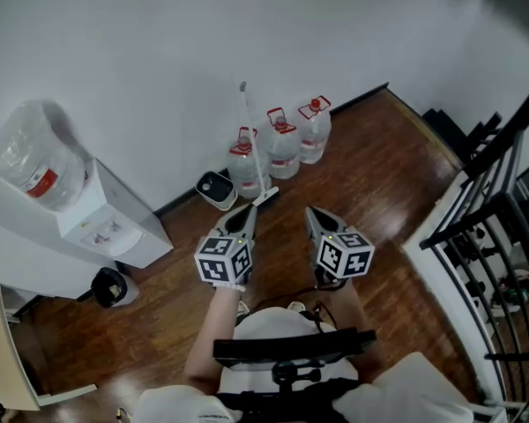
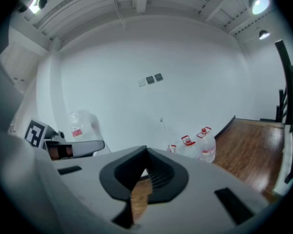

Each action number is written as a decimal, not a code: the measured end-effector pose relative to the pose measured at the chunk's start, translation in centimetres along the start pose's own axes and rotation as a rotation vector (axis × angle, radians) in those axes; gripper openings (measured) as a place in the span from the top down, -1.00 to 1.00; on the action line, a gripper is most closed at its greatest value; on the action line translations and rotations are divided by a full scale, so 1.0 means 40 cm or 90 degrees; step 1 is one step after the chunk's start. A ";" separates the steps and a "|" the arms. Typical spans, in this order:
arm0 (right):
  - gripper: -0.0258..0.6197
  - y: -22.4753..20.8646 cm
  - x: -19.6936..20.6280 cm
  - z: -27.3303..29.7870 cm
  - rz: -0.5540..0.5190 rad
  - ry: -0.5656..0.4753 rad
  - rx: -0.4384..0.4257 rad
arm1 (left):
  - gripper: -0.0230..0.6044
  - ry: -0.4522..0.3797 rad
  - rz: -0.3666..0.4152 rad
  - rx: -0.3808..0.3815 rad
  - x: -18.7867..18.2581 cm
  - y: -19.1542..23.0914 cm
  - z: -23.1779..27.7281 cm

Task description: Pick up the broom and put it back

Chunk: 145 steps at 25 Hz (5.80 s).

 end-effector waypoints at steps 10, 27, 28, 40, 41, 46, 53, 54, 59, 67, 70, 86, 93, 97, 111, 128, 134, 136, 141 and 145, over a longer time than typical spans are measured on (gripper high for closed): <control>0.89 -0.133 -0.011 -0.028 0.031 -0.010 -0.018 | 0.97 0.007 -0.001 -0.046 0.032 -0.034 0.062; 0.89 -0.200 -0.037 0.201 0.077 -0.028 -0.018 | 0.97 0.028 -0.004 -0.039 0.004 0.154 0.218; 0.89 -0.204 -0.044 0.237 0.079 -0.029 -0.010 | 0.97 0.026 -0.007 -0.034 -0.011 0.189 0.238; 0.82 -0.076 -0.135 0.736 0.067 0.005 0.038 | 0.97 0.041 -0.044 0.006 -0.223 0.650 0.384; 0.78 -0.071 -0.137 0.762 0.065 0.005 0.046 | 0.97 0.045 -0.043 0.012 -0.231 0.672 0.396; 0.45 -0.072 -0.112 0.859 0.045 0.051 0.070 | 0.97 0.049 -0.059 0.023 -0.257 0.742 0.450; 0.31 -0.126 -0.106 0.992 -0.009 0.097 0.039 | 0.97 0.025 -0.093 -0.008 -0.263 0.771 0.510; 0.29 -0.138 -0.107 1.014 -0.027 0.101 0.036 | 0.97 0.023 -0.098 -0.016 -0.259 0.772 0.520; 0.23 -0.210 -0.136 1.165 -0.100 0.118 0.010 | 0.97 0.006 -0.112 -0.045 -0.264 0.774 0.552; 0.18 -0.291 -0.173 1.485 -0.169 0.149 0.015 | 0.97 0.017 -0.126 -0.095 -0.264 0.814 0.588; 0.18 -0.319 -0.173 1.561 -0.185 0.170 0.037 | 0.97 0.020 -0.132 -0.111 -0.262 0.829 0.600; 0.56 -0.317 -0.144 1.626 -0.230 0.187 0.027 | 0.97 0.013 -0.177 -0.139 -0.231 0.857 0.584; 0.57 -0.309 -0.122 1.440 -0.221 0.160 0.031 | 0.97 0.016 -0.160 -0.094 -0.239 0.818 0.589; 0.57 -0.294 -0.143 1.310 -0.233 0.130 0.022 | 0.97 0.017 -0.151 -0.063 -0.242 0.787 0.592; 0.57 -0.137 -0.532 0.996 -0.238 -0.046 0.006 | 0.97 0.001 -0.100 -0.032 -0.294 0.741 0.617; 0.57 -0.164 -0.557 0.892 -0.218 -0.085 0.061 | 0.97 -0.009 -0.047 -0.018 -0.346 0.684 0.647; 0.57 -0.168 -0.552 0.883 -0.214 -0.084 0.062 | 0.97 -0.006 -0.051 -0.017 -0.339 0.684 0.646; 0.57 -0.167 -0.550 0.884 -0.212 -0.083 0.059 | 0.97 -0.005 -0.054 -0.019 -0.336 0.686 0.645; 0.57 -0.166 -0.556 0.888 -0.211 -0.086 0.053 | 0.97 -0.005 -0.058 -0.023 -0.332 0.690 0.644; 0.57 -0.164 -0.553 0.896 -0.211 -0.083 0.050 | 0.97 -0.006 -0.064 -0.024 -0.331 0.693 0.640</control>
Point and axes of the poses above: the fingertips, and each gripper's own axes: z forward along the fingers, y to its left, x out of its underside, the point moved 3 cm from there along -z, backward along the fingers, and after that the axes turned 3 degrees about -y, right-handed, at the moved point
